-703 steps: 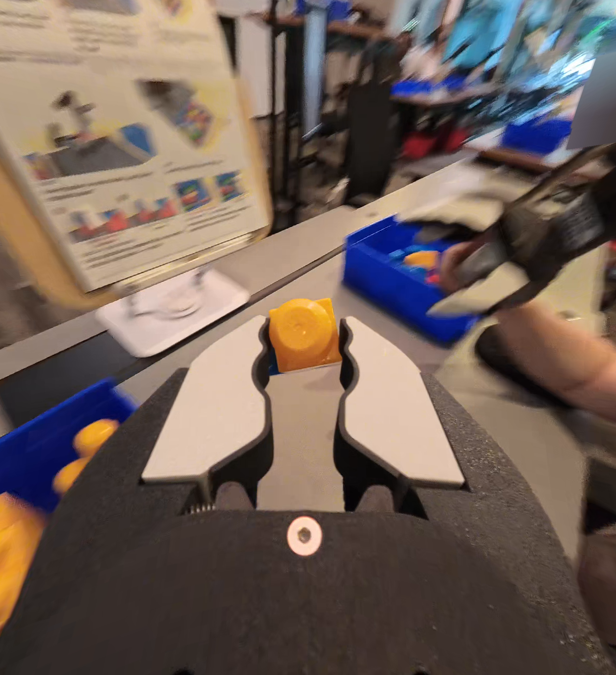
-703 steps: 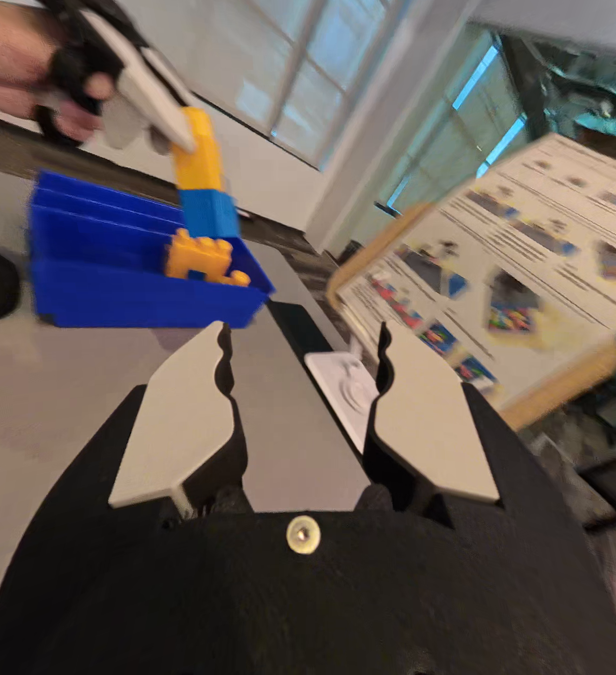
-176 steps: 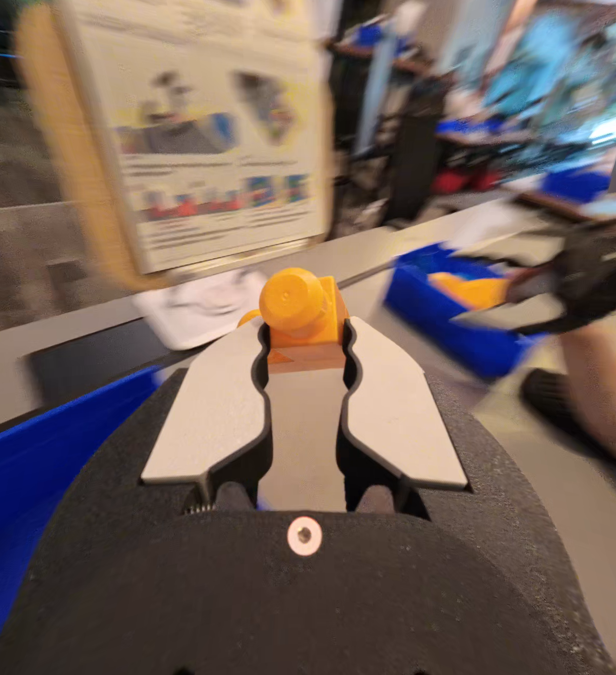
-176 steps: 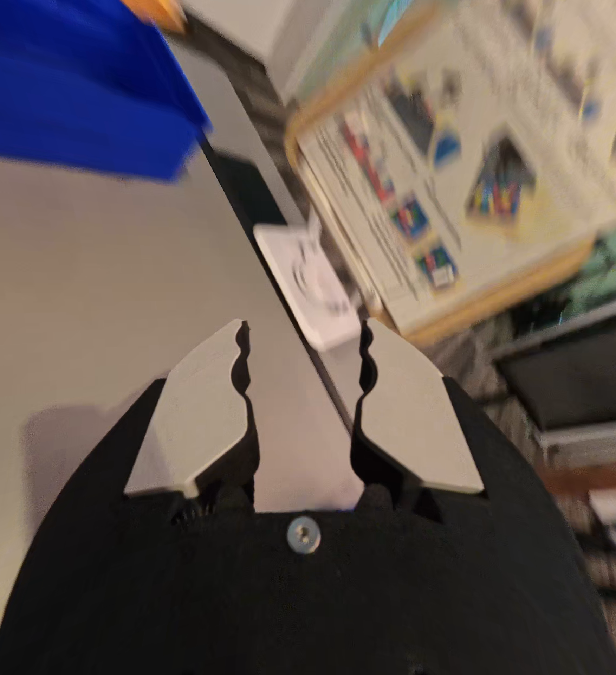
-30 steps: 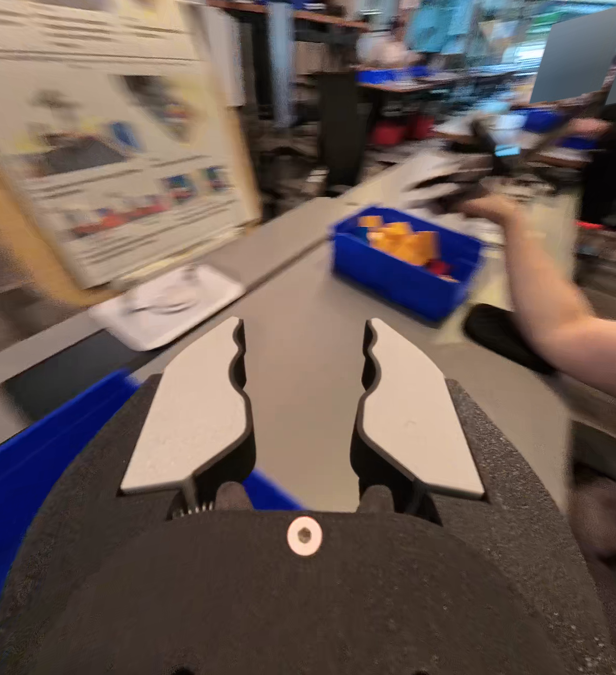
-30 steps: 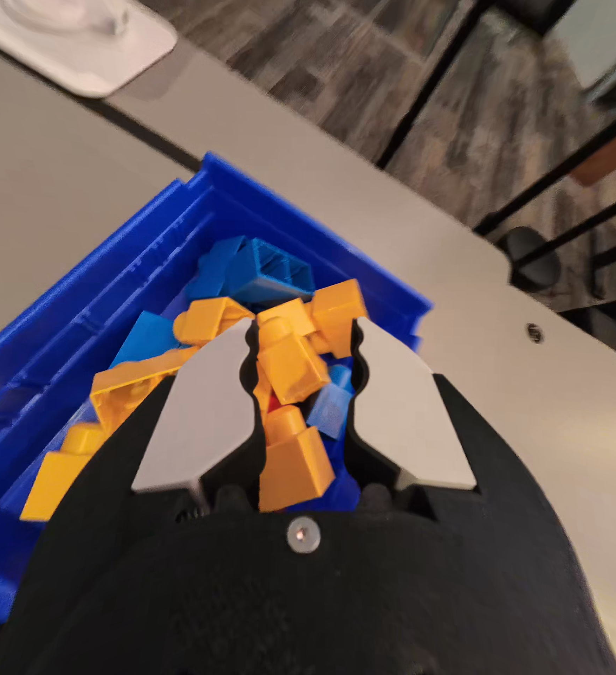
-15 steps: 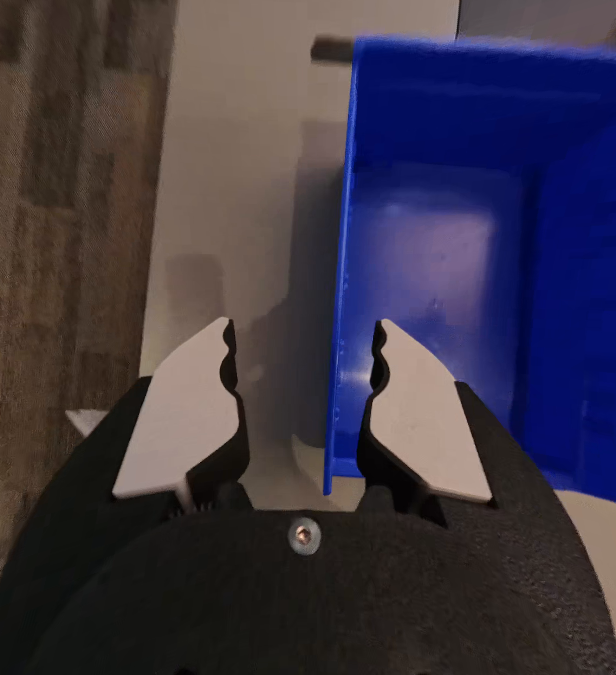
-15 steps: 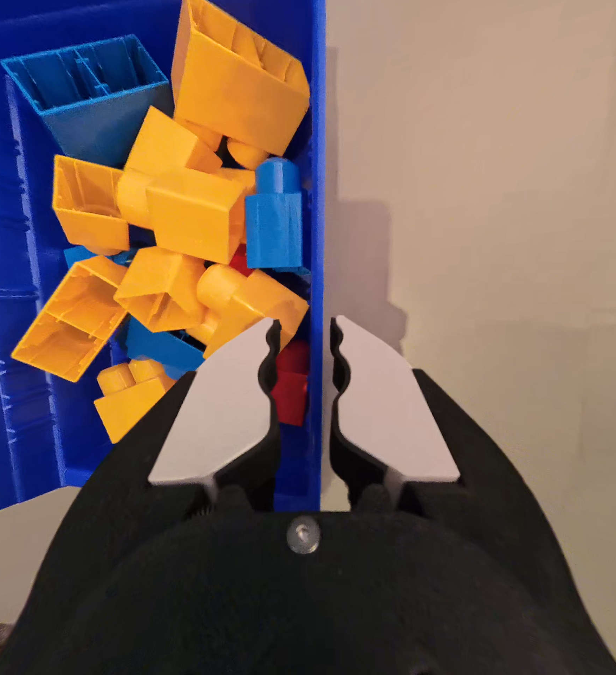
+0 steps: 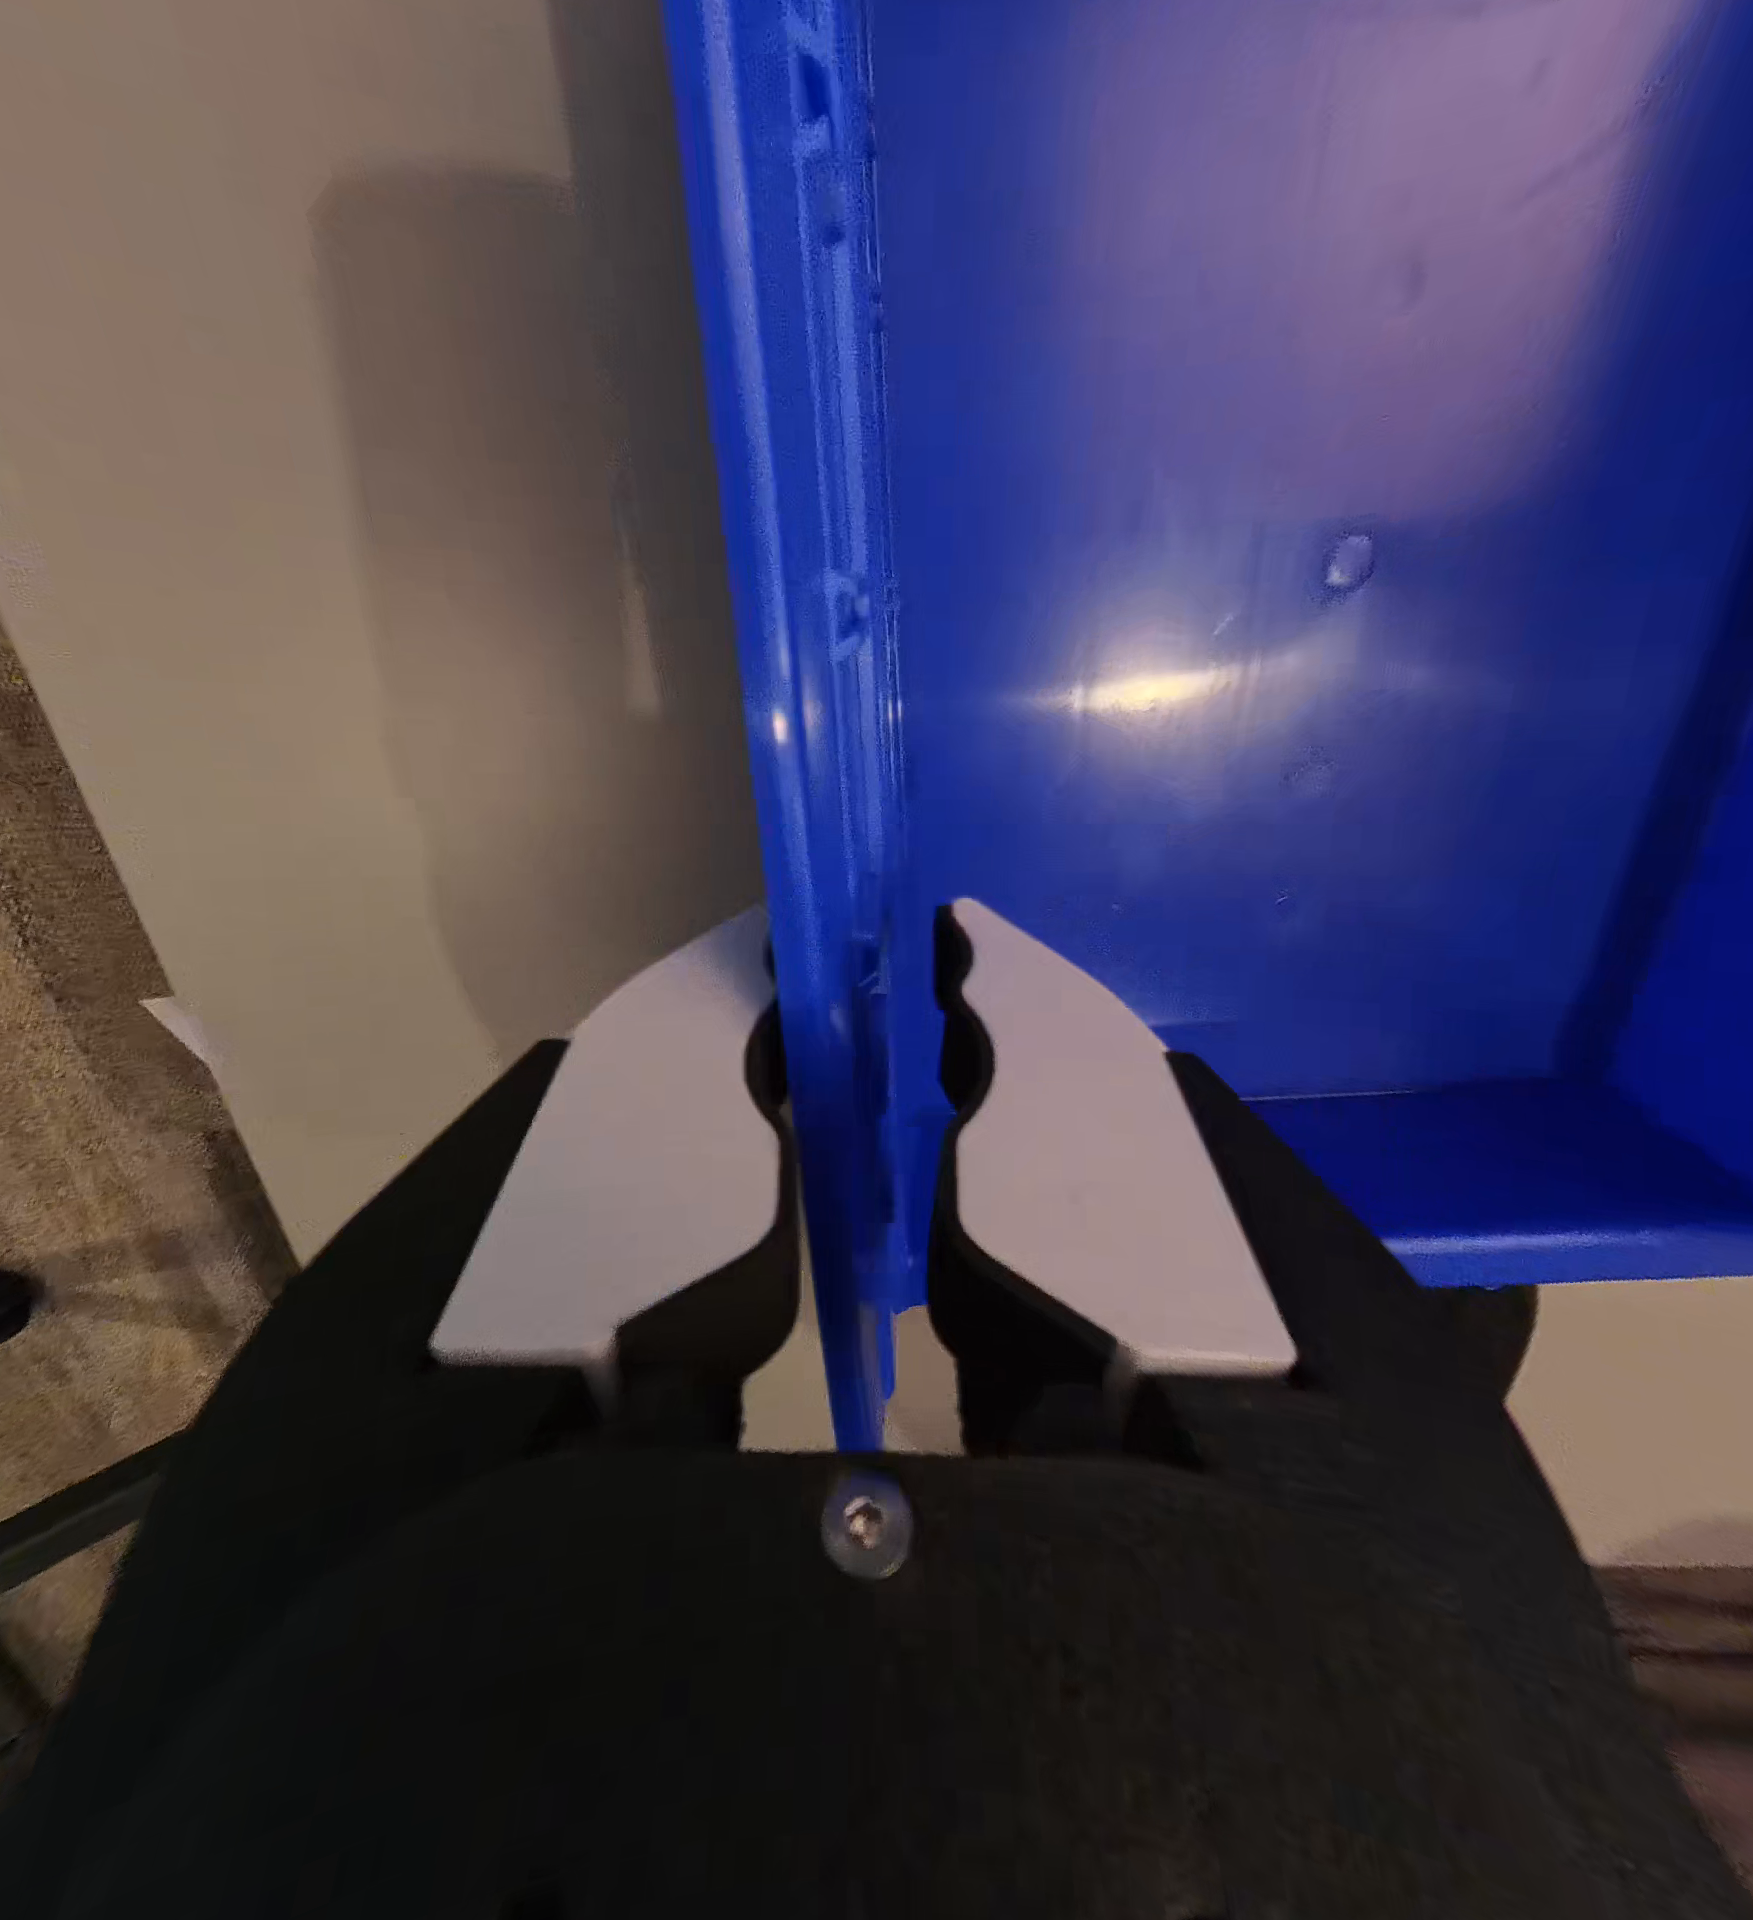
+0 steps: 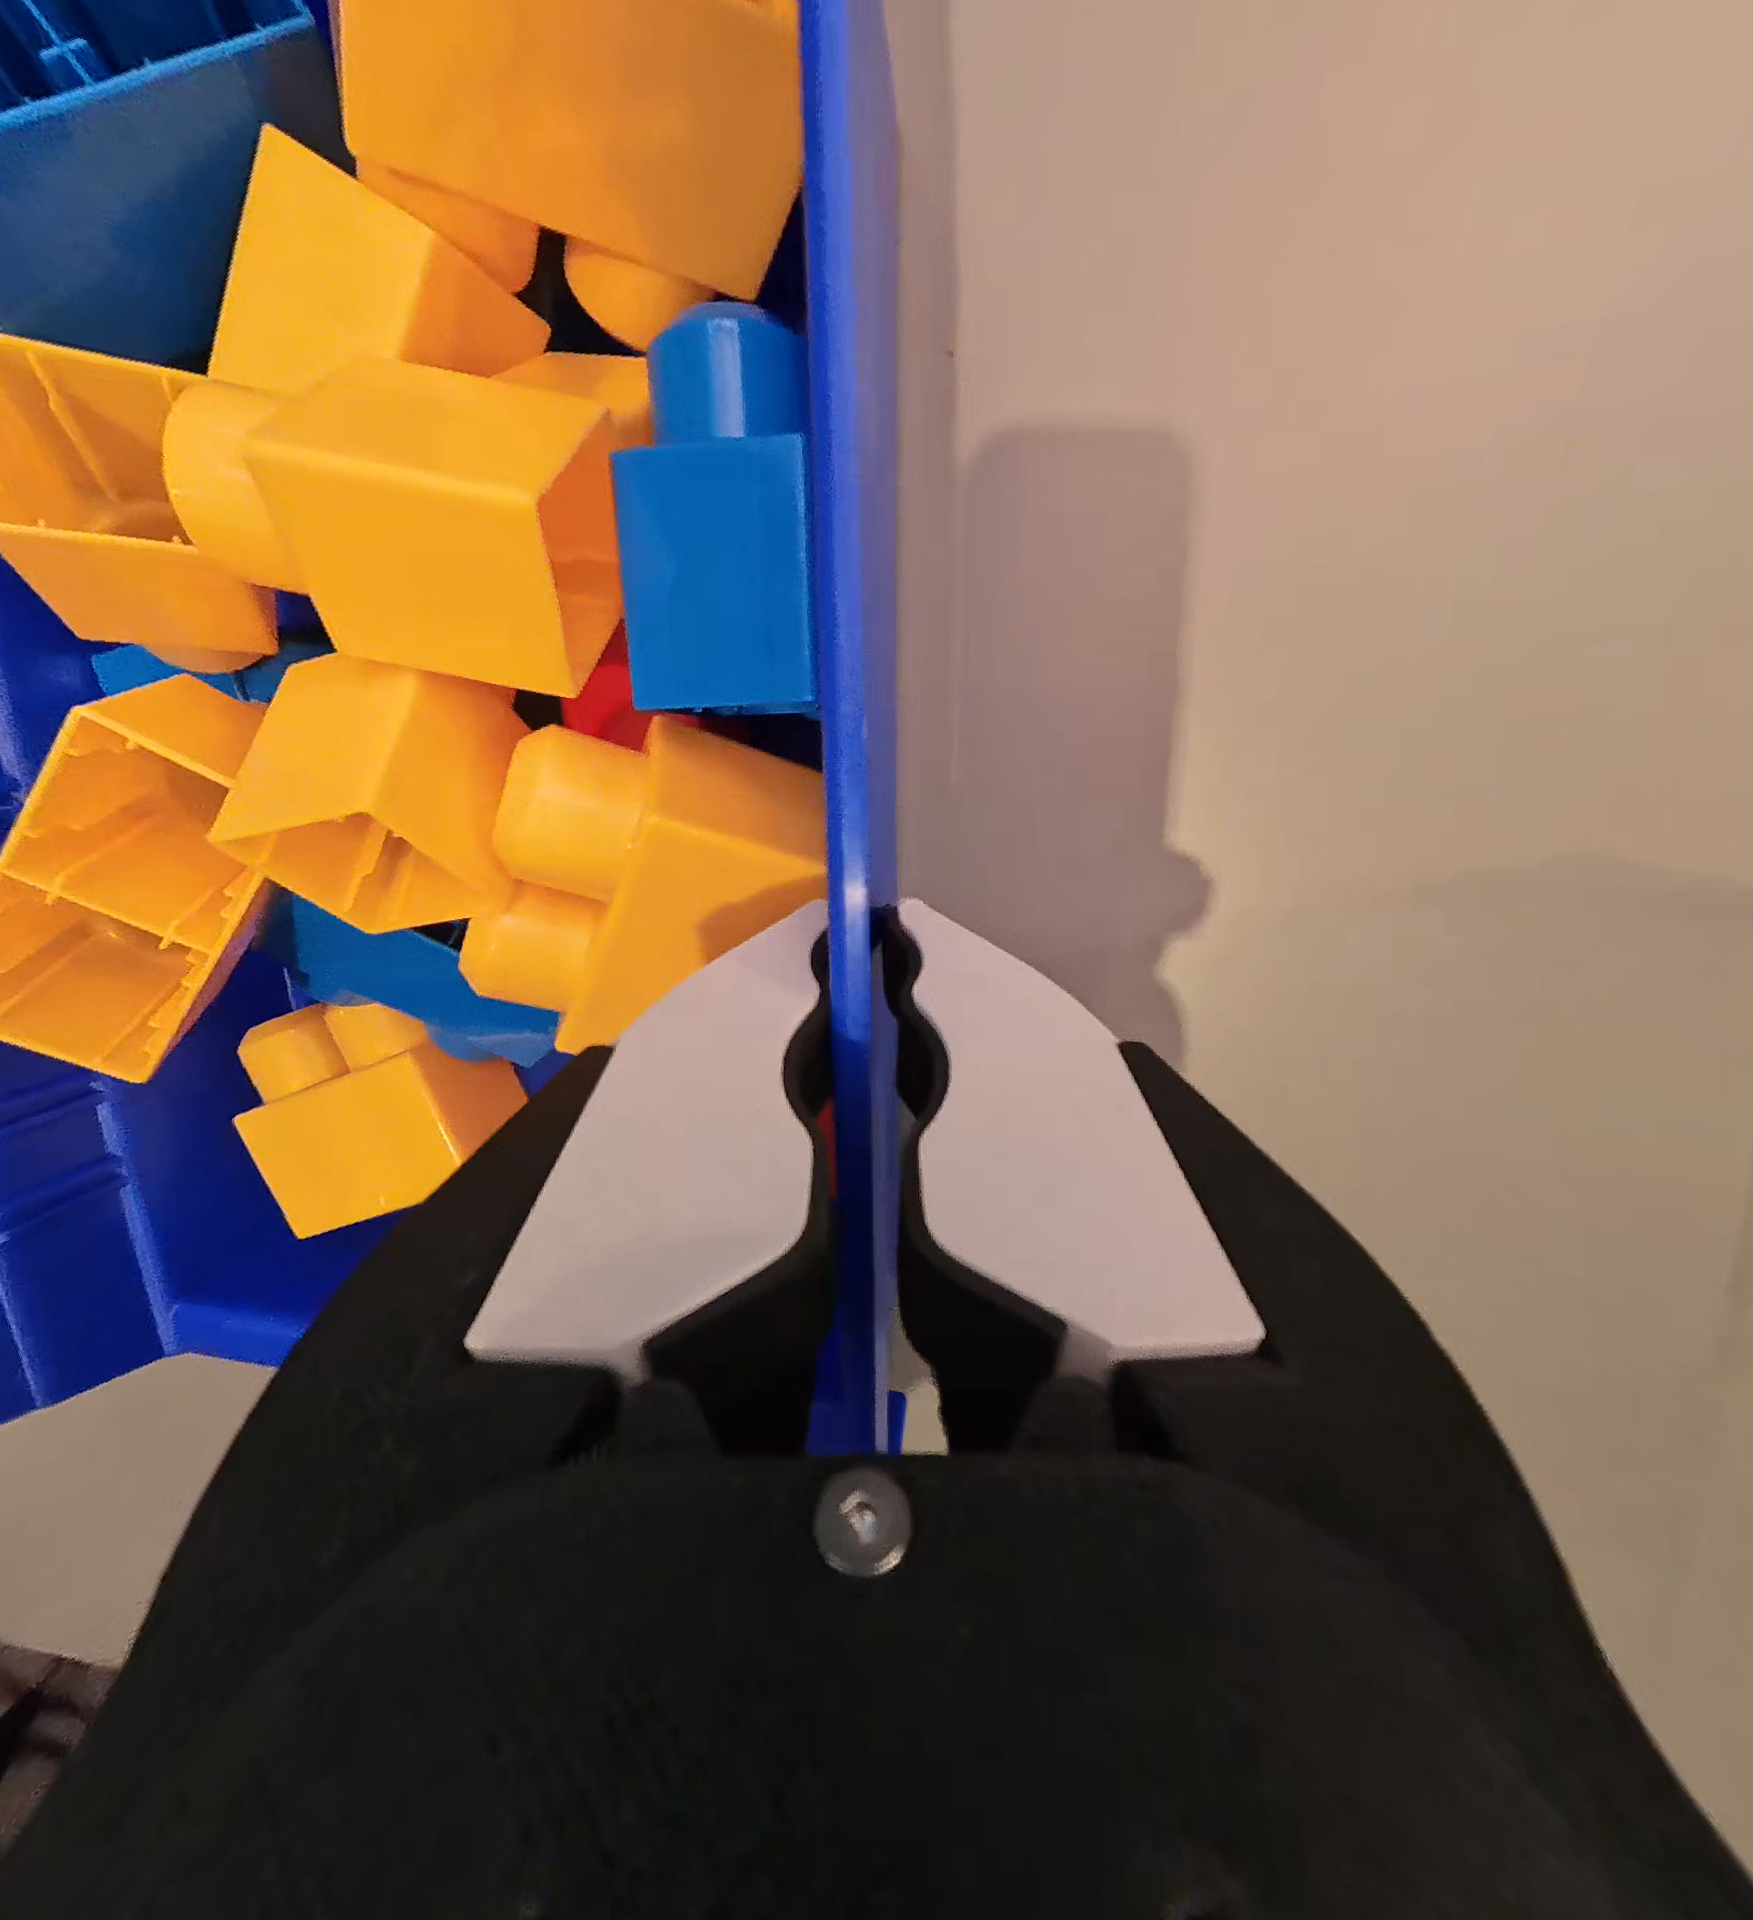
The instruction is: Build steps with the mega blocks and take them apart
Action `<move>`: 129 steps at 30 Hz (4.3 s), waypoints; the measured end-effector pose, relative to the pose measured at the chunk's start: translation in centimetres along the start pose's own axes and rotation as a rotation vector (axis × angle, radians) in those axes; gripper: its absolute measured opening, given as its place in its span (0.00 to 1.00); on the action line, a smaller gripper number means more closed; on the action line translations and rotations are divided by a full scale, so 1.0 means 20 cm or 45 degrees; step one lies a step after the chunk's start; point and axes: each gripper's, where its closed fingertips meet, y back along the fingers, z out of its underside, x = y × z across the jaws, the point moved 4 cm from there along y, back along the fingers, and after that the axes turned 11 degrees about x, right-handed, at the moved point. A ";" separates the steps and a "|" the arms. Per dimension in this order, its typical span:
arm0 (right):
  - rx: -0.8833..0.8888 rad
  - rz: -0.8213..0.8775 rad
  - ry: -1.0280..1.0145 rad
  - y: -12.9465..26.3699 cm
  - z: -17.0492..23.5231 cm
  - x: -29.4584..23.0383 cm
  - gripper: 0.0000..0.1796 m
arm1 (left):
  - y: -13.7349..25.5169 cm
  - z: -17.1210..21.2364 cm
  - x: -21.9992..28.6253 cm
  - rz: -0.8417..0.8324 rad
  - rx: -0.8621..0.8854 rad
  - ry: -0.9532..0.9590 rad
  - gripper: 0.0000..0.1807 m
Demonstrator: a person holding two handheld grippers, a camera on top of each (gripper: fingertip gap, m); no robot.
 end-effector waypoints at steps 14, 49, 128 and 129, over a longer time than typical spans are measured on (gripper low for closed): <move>-0.169 0.069 0.221 -0.04 0.00 -0.19 0.03 | -0.03 -0.04 0.24 0.069 -0.059 -0.189 0.06; -0.497 0.134 0.563 -0.28 -0.10 -0.93 0.10 | -0.04 -0.05 1.34 0.221 0.069 -0.736 0.30; -0.680 -0.667 1.334 -0.63 0.22 -3.88 0.07 | 0.93 0.09 -0.22 0.286 1.099 0.348 0.21; -0.684 -0.653 1.311 -0.66 0.23 -3.87 0.07 | 0.92 0.09 -0.23 0.285 1.089 0.354 0.21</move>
